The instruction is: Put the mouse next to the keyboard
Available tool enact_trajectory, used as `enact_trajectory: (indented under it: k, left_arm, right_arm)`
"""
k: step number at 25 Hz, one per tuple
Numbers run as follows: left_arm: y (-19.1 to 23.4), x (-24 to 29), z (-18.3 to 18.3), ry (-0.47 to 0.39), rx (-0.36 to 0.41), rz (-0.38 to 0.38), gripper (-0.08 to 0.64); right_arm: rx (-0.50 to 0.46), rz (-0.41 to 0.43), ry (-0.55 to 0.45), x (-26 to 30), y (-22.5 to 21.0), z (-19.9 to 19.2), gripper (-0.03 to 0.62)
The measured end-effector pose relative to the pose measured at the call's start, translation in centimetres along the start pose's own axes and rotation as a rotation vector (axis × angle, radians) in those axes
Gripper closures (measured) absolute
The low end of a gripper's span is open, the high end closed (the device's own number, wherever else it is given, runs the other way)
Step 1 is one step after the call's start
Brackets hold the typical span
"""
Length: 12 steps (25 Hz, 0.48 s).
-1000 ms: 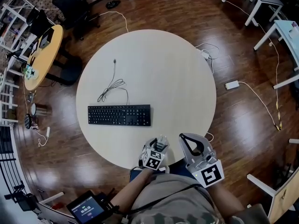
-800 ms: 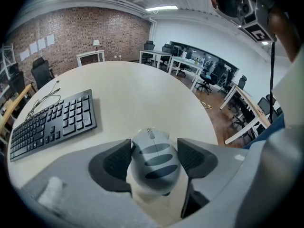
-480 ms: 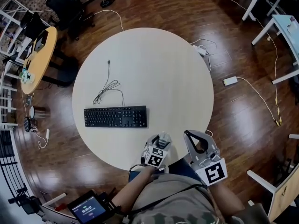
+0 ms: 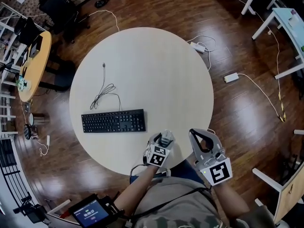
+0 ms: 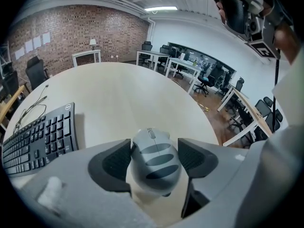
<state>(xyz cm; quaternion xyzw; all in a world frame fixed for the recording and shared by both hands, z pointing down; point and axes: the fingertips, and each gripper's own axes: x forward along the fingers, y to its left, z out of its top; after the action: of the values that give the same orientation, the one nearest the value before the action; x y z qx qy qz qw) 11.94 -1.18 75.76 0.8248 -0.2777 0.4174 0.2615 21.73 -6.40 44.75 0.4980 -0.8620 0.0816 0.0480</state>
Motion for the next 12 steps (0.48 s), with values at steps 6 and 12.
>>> enact_trajectory:
  k: [6,12]
  left_arm:
    - [0.9,1.2,2.2,-0.020,-0.005,-0.004,0.239]
    - [1.4,2.2,4.6,-0.043,0.002,-0.001,0.238]
  right_arm:
    - [0.006,-0.036,0.010,-0.6,-1.3,-0.3,0.588]
    - [0.018,-0.078,0.030,-1.8,-3.0,-1.0,0.588]
